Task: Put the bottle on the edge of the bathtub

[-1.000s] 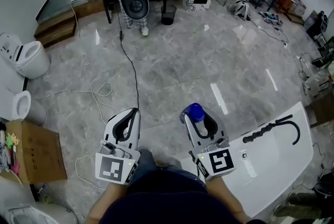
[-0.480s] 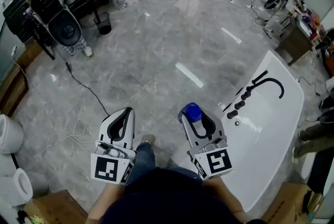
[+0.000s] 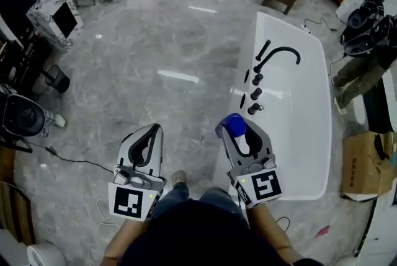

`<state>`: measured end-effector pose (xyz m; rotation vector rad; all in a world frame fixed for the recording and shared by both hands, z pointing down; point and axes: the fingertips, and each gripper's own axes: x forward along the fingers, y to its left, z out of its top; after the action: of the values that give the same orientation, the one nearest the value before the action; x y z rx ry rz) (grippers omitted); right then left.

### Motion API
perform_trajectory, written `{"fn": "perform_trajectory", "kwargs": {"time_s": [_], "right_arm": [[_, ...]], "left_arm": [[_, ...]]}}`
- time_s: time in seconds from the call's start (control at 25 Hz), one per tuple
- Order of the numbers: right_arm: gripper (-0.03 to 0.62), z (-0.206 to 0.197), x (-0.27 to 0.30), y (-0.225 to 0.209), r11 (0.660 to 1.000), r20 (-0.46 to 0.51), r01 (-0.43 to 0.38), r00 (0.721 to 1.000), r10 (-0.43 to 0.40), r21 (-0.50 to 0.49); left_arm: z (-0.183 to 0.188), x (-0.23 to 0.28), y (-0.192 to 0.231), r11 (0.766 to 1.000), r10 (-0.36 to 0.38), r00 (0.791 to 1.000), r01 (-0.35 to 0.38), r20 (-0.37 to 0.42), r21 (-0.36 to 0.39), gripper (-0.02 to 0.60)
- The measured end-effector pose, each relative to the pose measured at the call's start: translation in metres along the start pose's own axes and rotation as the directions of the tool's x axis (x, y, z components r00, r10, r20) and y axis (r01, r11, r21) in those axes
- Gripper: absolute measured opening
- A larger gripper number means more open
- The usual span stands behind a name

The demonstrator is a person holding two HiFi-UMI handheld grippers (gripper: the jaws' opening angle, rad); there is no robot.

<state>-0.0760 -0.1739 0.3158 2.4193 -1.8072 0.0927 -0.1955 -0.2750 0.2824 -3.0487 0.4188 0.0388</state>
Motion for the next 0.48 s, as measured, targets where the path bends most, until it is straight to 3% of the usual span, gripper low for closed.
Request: {"fn": "perform_trajectory", "kwargs": {"time_s": [0.16, 0.48], "right_arm": [[0.163, 0.009, -0.011, -0.027, 0.985, -0.038, 0.174, 0.984, -0.173, 0.018], [0.163, -0.003, -0.047, -0.078, 0.915, -0.124, 0.402, 0.91, -0.395, 0.038]], "left_arm": [[0.006, 0.034, 0.0, 0.988, -0.153, 0.988, 0.153, -0.004, -0.03, 0.022], [-0.009, 0.086, -0.03, 0.937, -0.342, 0.939, 0.339, -0.023, -0.082, 0.021]]}}
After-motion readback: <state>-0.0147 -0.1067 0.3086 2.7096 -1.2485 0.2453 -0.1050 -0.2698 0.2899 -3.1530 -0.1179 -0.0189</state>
